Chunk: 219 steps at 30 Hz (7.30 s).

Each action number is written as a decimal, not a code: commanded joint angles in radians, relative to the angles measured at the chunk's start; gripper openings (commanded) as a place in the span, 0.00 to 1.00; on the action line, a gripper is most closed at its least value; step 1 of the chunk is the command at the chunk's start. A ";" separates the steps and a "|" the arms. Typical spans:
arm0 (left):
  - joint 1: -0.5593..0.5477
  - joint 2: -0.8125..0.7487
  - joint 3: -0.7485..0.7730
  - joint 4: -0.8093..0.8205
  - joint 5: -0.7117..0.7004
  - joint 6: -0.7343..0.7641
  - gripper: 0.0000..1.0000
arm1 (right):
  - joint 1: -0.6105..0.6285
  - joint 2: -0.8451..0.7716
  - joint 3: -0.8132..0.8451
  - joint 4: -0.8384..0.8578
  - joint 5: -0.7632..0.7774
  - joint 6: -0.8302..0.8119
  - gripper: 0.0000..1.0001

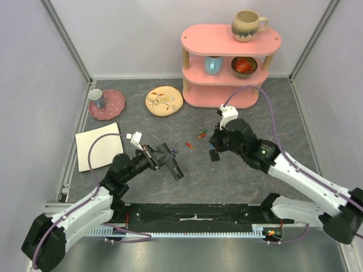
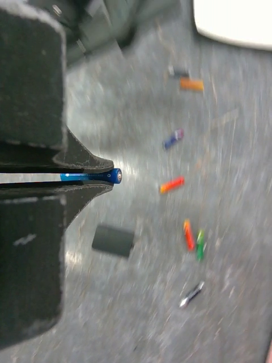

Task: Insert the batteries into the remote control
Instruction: Pick up the battery from the center of the board, then load the battery into the remote control.

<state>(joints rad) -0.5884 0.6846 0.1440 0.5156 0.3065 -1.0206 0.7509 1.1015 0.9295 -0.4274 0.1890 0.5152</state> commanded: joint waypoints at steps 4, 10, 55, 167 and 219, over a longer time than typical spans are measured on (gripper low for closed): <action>0.002 0.191 0.068 0.363 0.063 -0.068 0.02 | 0.234 -0.121 0.074 -0.028 0.061 -0.035 0.00; 0.002 0.314 0.086 0.477 0.077 -0.146 0.02 | 0.493 -0.055 0.097 0.022 0.311 -0.041 0.00; -0.022 0.322 0.098 0.509 0.046 -0.285 0.02 | 0.668 0.139 0.035 0.268 0.544 -0.049 0.00; -0.022 0.245 0.117 0.419 -0.032 -0.237 0.02 | 0.699 0.005 0.078 0.194 0.626 0.034 0.00; -0.024 0.329 0.181 0.350 0.060 -0.441 0.02 | 0.700 0.084 -0.109 0.538 0.639 -0.066 0.00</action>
<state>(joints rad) -0.6128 1.0241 0.2825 0.8349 0.3431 -1.4464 1.4445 1.1641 0.7959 0.1307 0.8478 0.4271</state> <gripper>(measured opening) 0.195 0.036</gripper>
